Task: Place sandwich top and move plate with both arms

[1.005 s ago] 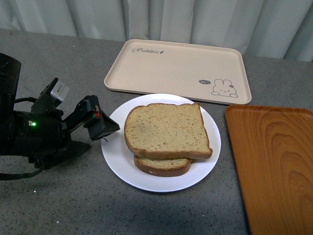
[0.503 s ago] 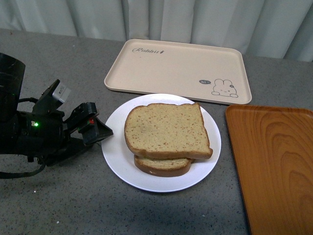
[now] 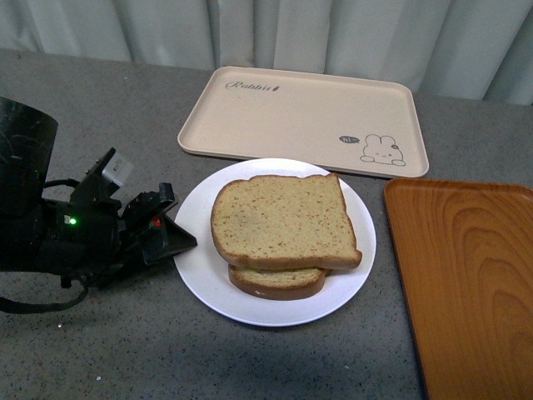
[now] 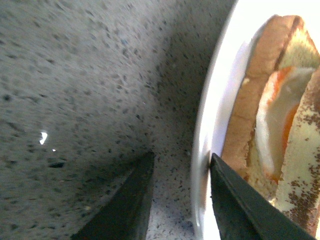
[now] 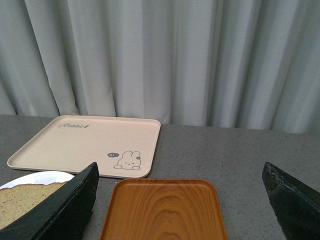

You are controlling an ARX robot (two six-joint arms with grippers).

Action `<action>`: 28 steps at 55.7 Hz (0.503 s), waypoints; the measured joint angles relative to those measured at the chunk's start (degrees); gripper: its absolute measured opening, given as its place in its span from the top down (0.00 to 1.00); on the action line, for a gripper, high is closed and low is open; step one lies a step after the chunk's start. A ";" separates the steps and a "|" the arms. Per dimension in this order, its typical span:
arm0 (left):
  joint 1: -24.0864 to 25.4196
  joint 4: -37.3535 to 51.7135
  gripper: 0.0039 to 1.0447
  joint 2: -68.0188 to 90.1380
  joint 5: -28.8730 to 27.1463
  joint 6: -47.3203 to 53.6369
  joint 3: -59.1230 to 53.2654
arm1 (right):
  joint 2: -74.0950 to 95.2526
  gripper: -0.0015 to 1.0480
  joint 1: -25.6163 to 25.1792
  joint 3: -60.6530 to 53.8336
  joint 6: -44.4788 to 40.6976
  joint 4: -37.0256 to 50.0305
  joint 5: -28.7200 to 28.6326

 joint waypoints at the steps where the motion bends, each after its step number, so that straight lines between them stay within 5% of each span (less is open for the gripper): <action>1: -0.11 0.00 0.73 0.02 0.13 -0.28 0.00 | 0.00 0.09 0.00 0.00 -0.02 0.00 -0.02; 9: 0.42 0.33 0.96 -0.31 2.75 -3.37 0.13 | 0.00 0.09 0.00 0.00 0.00 0.00 0.02; 28: 4.44 3.45 0.96 -1.84 6.43 -6.95 -1.70 | 0.00 0.09 0.00 0.00 -0.02 0.00 0.00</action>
